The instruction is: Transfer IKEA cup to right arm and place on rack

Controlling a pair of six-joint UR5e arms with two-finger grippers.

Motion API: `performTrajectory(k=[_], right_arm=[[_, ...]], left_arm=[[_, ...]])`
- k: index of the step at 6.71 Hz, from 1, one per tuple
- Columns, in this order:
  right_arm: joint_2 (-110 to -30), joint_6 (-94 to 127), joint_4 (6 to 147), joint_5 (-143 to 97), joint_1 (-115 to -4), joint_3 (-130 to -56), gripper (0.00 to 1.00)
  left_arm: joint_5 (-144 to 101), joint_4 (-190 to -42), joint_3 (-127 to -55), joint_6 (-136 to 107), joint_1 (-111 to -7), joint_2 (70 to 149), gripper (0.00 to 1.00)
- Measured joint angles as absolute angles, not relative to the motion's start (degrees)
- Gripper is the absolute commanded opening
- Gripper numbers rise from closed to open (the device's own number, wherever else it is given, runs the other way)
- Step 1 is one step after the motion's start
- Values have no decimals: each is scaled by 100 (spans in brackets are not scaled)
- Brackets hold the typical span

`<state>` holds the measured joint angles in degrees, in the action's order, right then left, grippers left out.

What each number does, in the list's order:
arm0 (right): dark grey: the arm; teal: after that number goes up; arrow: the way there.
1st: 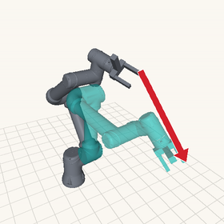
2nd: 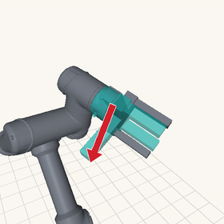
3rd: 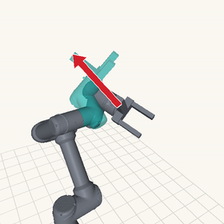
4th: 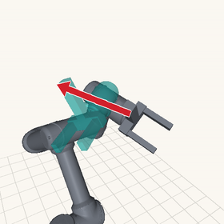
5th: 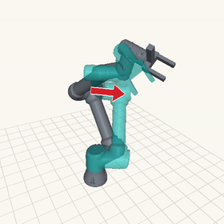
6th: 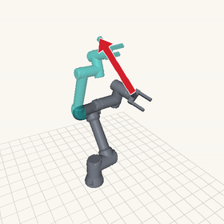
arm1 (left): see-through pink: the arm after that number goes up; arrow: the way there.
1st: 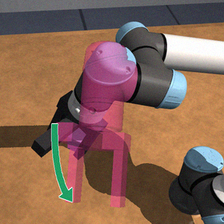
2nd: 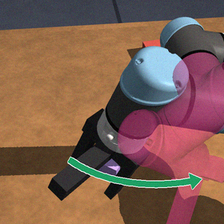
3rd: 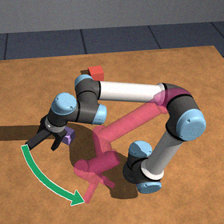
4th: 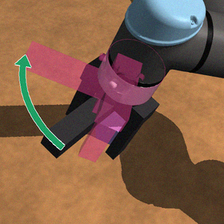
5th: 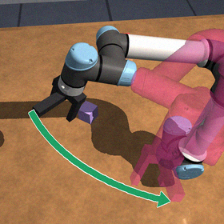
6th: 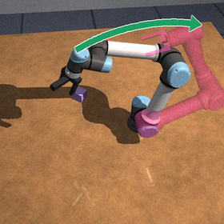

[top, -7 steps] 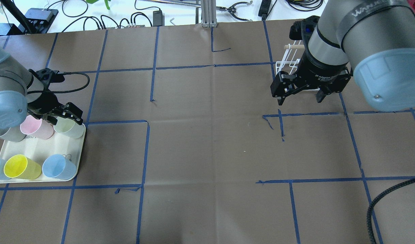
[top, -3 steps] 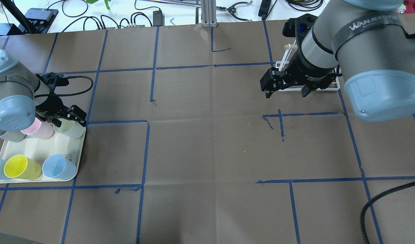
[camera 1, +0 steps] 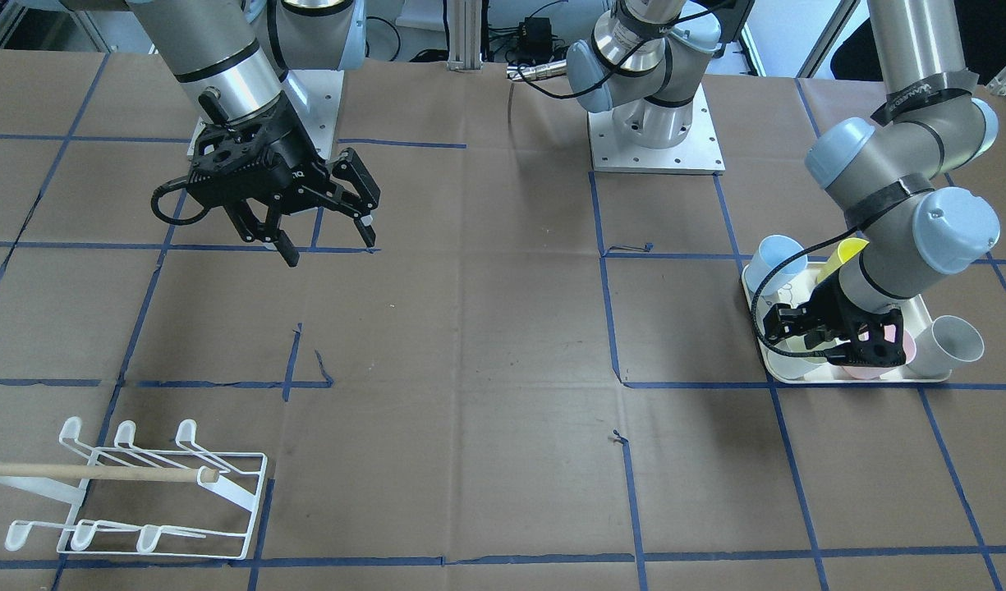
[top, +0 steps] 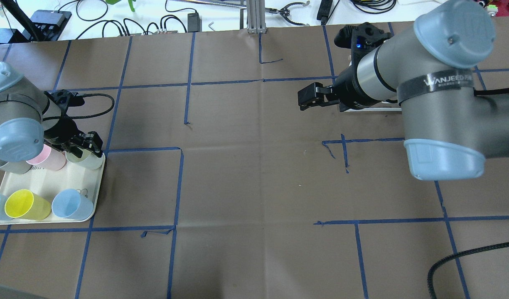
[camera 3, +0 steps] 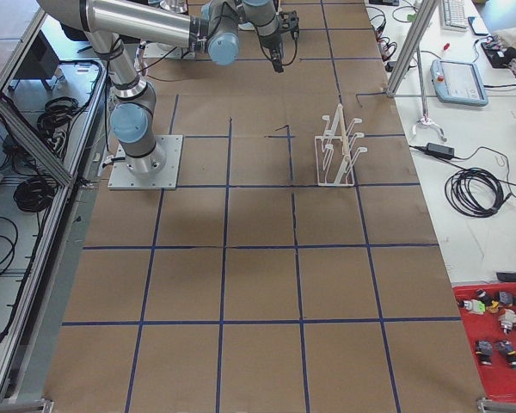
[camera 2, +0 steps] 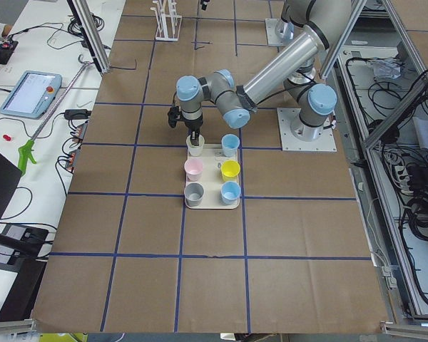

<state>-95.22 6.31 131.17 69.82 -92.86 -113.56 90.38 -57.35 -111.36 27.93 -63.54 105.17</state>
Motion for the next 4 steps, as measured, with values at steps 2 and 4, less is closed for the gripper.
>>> performTrajectory(k=[2,4], right_arm=[[-9484,2208,14641,6226,-9296,-11732,100],[-9517,4012,16127,5919,-9304,-12249,100]], left_arm=[[9021,-5741,-11087,2765,-6352,10480,0],[9031,-5946,-10908,2780,-6343,10229,0]])
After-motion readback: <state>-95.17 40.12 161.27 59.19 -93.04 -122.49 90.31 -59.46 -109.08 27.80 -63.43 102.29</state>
